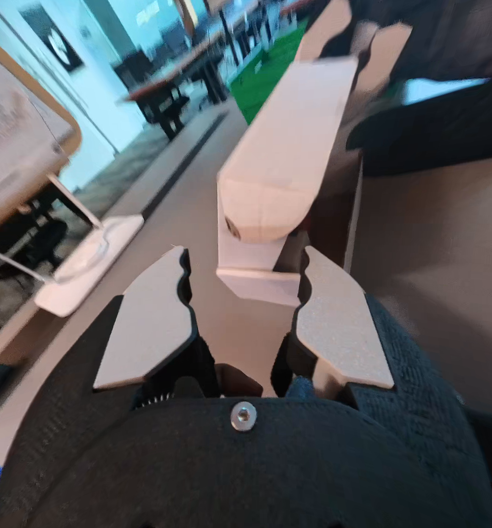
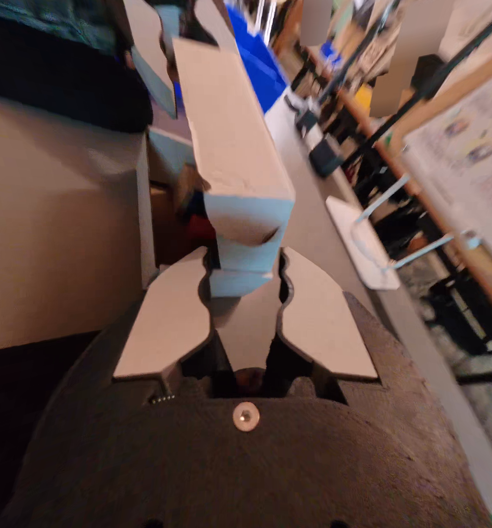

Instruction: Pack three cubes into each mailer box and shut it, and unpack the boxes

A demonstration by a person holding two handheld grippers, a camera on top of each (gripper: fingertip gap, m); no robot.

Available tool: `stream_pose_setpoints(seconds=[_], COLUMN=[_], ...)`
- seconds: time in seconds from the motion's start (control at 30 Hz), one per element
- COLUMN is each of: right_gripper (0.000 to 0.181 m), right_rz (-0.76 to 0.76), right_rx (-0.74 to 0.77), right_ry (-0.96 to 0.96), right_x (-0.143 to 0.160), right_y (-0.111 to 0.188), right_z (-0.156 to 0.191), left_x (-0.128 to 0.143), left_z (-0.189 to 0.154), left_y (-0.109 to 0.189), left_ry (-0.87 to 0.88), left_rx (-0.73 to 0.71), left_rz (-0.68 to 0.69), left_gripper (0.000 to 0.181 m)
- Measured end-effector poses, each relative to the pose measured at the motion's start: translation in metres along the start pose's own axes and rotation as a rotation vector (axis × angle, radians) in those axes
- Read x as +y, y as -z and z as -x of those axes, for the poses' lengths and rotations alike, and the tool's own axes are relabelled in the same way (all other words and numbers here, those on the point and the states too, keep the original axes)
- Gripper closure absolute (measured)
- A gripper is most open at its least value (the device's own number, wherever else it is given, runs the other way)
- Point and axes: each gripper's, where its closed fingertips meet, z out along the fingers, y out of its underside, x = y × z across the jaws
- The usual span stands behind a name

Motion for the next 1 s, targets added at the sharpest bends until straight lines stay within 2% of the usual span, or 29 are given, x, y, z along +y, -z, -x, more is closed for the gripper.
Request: stream_pose_setpoints(seconds=[0.03,0.1,0.13,0.23,0.27,0.43,0.5,0.53,0.6,0.67,0.77,0.87,1.0], right_gripper=[0.127,0.127,0.128,0.137,0.137,0.138,0.133,0.135,0.152,0.155,0.166,0.167,0.173], right_rz=[-0.057,-0.148,-0.166,-0.171,-0.176,-0.234,-0.259,-0.260,-0.236,-0.221,-0.189,-0.139,-0.020], right_rx=[0.025,0.055,0.065,0.110,0.108,0.074,0.098,0.106,0.102,0.096,-0.021,-0.164,-0.228], right_ry=[0.030,0.086,0.112,0.178,0.185,0.124,0.149,0.171,0.225,0.234,0.071,-0.131,-0.211], right_x=[-0.010,-0.025,-0.029,-0.033,-0.034,-0.040,-0.047,-0.049,-0.049,-0.050,-0.045,-0.038,-0.019], right_y=[0.002,0.006,0.006,0.006,0.006,0.011,0.014,0.015,0.014,0.014,0.016,0.016,0.009], right_z=[-0.001,-0.001,0.000,-0.002,-0.001,0.001,0.000,0.000,0.005,0.007,0.013,0.023,0.030], left_x=[-0.013,-0.036,-0.042,-0.045,-0.044,-0.049,-0.051,-0.052,-0.052,-0.053,-0.054,-0.048,-0.027], left_z=[-0.001,-0.007,-0.010,-0.012,-0.013,-0.019,-0.020,-0.020,-0.022,-0.025,-0.035,-0.046,-0.049], left_y=[0.003,0.010,0.011,0.009,0.008,0.012,0.015,0.016,0.016,0.019,0.022,0.020,0.011], left_ry=[-0.028,-0.119,-0.170,-0.232,-0.224,-0.141,-0.126,-0.121,-0.112,-0.098,-0.028,0.042,0.085], left_rx=[-0.007,-0.021,-0.037,-0.065,-0.054,0.013,0.026,0.030,0.045,0.075,0.174,0.281,0.309], left_rz=[-0.076,-0.217,-0.245,-0.243,-0.241,-0.273,-0.286,-0.288,-0.283,-0.280,-0.267,-0.220,-0.085], left_gripper=[0.107,0.109,0.113,0.137,0.144,0.152,0.158,0.159,0.161,0.163,0.167,0.169,0.172])
